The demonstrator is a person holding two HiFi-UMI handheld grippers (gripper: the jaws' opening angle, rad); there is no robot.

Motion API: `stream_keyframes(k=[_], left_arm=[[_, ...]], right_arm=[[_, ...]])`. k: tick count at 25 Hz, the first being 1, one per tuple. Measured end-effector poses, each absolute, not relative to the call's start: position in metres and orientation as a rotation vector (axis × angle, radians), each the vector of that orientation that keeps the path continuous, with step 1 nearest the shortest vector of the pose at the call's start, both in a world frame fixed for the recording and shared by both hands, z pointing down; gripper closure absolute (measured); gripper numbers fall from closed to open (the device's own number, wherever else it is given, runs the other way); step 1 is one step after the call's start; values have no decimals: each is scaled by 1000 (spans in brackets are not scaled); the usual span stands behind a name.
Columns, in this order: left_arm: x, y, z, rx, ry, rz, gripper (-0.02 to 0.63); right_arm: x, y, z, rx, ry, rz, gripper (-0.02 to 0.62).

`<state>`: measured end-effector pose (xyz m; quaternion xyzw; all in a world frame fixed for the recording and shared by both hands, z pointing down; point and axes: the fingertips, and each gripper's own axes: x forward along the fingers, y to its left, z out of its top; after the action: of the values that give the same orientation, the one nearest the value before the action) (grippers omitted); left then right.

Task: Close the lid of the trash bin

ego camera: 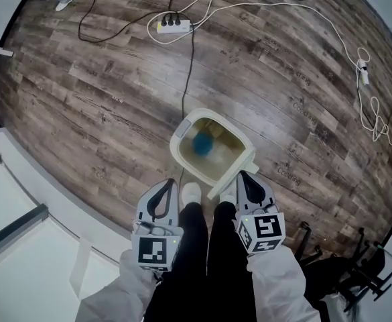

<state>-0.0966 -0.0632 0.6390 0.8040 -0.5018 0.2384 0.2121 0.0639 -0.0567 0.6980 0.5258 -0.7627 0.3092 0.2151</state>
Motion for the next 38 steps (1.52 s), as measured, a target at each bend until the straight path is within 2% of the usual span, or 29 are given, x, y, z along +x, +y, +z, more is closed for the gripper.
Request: stream_keyframes(k=[38], left_arm=[[-182,-86,699,2001,-1472,601,601]], right_arm=[[-35,-131,816,1113,-2054,806,572]])
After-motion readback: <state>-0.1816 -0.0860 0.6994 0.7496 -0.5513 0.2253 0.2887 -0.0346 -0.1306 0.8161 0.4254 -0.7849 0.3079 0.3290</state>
